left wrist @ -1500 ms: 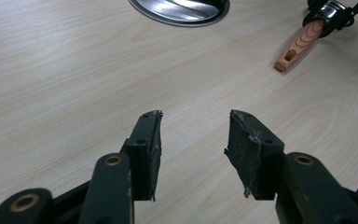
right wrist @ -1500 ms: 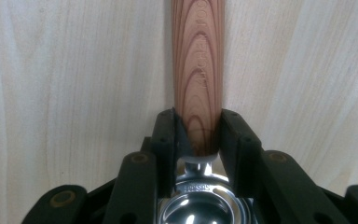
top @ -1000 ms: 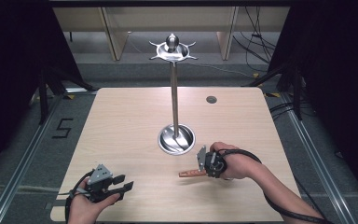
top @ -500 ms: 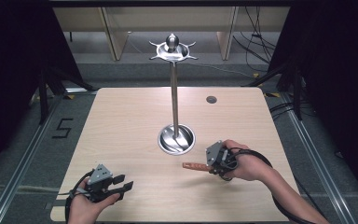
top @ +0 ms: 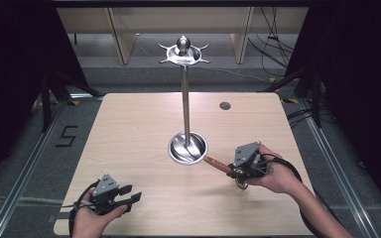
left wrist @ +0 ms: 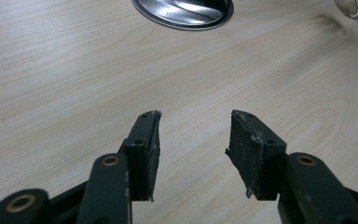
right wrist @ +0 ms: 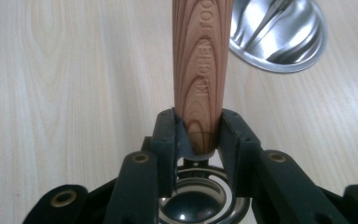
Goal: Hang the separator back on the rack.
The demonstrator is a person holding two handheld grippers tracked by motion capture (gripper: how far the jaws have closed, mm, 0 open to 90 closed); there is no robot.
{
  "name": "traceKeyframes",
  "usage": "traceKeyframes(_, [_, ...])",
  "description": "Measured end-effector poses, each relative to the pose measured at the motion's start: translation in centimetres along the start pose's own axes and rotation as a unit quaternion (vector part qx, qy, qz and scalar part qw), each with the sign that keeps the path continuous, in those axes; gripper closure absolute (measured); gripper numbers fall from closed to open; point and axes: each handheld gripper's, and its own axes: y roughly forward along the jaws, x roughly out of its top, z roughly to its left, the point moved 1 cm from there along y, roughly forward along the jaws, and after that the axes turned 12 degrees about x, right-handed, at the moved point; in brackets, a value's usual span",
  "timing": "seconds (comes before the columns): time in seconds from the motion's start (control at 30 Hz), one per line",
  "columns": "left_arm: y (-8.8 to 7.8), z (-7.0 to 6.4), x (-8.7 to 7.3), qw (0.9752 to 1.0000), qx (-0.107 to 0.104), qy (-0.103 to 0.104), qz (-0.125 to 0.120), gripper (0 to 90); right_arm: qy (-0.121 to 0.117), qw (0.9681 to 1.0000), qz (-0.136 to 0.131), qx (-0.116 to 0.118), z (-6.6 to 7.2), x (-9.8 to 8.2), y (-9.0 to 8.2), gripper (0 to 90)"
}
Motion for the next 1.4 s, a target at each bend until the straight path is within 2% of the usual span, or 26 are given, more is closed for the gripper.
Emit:
traceKeyframes(0.03, [0.1,-0.2,0.0,0.9999,0.0,-0.01,-0.009,51.6,0.011,0.9999,-0.009,-0.006,0.1,-0.1,-0.2,69.9])
traceKeyframes(0.1, [0.1,-0.2,0.0,0.9998,0.001,-0.018,-0.009,51.6,0.004,0.9998,-0.017,-0.009,0.1,-0.2,-0.5,69.9])
traceKeyframes(0.13, [0.0,0.0,0.0,1.0,0.0,-0.004,0.0,51.6,0.004,0.9996,-0.024,-0.014,0.1,-0.3,-0.6,69.9])
traceKeyframes(0.2, [0.0,-0.1,0.0,0.9999,0.002,-0.009,-0.005,51.6,0.007,0.9995,-0.028,-0.015,0.1,-0.3,-0.8,69.9])
traceKeyframes(0.23, [0.0,0.1,0.0,1.0,0.0,0.001,0.0,51.6,0.011,0.9988,-0.041,-0.022,0.3,-0.4,-1.2,69.9])
traceKeyframes(0.3, [0.0,0.0,0.0,1.0,0.0,0.004,-0.001,51.6,0.01,0.9982,-0.053,-0.025,0.3,-0.5,-1.6,69.9])
traceKeyframes(0.33, [0.1,-0.1,0.0,0.9999,0.001,-0.007,-0.009,51.6,0.026,0.9977,-0.056,-0.027,0.5,-0.6,-1.8,69.9])
traceKeyframes(0.37, [0.2,-0.2,0.0,0.9999,0.001,-0.013,-0.009,51.6,0.027,0.9971,-0.062,-0.033,0.5,-0.6,-1.9,69.9])
traceKeyframes(0.4, [0.2,-0.2,0.0,0.9999,0.001,-0.01,-0.011,51.6,0.028,0.997,-0.064,-0.032,0.5,-0.6,-2.2,69.9])
traceKeyframes(0.43, [0.2,-0.3,0.0,0.9998,0.001,-0.017,-0.011,51.6,0.028,0.996,-0.076,-0.04,0.5,-0.6,-2.3,69.9])
traceKeyframes(0.47, [0.0,-0.1,0.0,1.0,0.002,-0.006,-0.002,51.6,0.03,0.9957,-0.079,-0.036,0.5,-0.6,-2.6,70.0])
traceKeyframes(0.57, [0.0,0.0,0.0,1.0,0.001,-0.001,0.0,51.6,0.037,0.9936,-0.098,-0.041,0.4,-0.5,-3.0,69.9])
traceKeyframes(0.6, [0.1,-0.1,0.0,0.9999,0.002,-0.01,-0.007,51.6,0.028,0.9934,-0.103,-0.042,0.4,-0.4,-3.0,69.9])
traceKeyframes(0.7, [0.0,-0.1,0.0,0.9998,0.003,-0.014,-0.011,51.6,0.033,0.9912,-0.12,-0.046,0.3,-0.3,-3.3,69.9])
traceKeyframes(0.73, [0.0,-0.1,0.0,0.9998,0.003,-0.014,-0.011,51.6,0.034,0.9898,-0.128,-0.052,0.3,-0.3,-3.4,69.9])
traceKeyframes(0.77, [0.0,-0.1,0.0,0.9998,0.003,-0.013,-0.012,51.6,0.042,0.9891,-0.132,-0.05,0.3,-0.3,-3.5,69.9])
traceKeyframes(0.8, [0.0,-0.1,0.0,0.9998,0.003,-0.013,-0.012,51.6,0.036,0.989,-0.135,-0.048,0.2,-0.3,-3.6,69.9])
traceKeyframes(0.87, [0.1,-0.2,0.1,0.9997,0.003,-0.02,-0.016,51.6,0.048,0.9866,-0.145,-0.056,0.3,-0.2,-3.8,69.9])
traceKeyframes(0.97, [0.1,-0.2,0.1,0.9997,0.003,-0.02,-0.016,51.6,0.044,0.9836,-0.164,-0.062,0.1,-0.2,-4.0,69.9])
traceKeyframes(1.0, [0.1,-0.2,0.1,0.9997,0.003,-0.02,-0.016,51.6,0.044,0.9836,-0.164,-0.062,0.1,-0.2,-4.0,69.9])
traceKeyframes(1.07, [0.1,-0.2,0.1,0.9997,0.005,-0.019,-0.016,51.6,0.06,0.9784,-0.186,-0.067,0.1,-0.2,-4.3,69.9])
traceKeyframes(1.13, [0.0,-0.1,0.1,0.9997,0.005,-0.018,-0.016,51.5,0.058,0.9763,-0.196,-0.071,0.0,-0.2,-4.6,69.9])
traceKeyframes(1.23, [0.0,-0.1,0.1,0.9997,0.007,-0.017,-0.017,51.6,0.071,0.9718,-0.212,-0.075,-0.1,-0.2,-4.9,69.9])
traceKeyframes(1.4, [0.0,-0.1,0.1,0.9996,0.01,-0.019,-0.018,51.5,0.074,0.9688,-0.224,-0.076,-0.2,-0.1,-5.4,69.9])
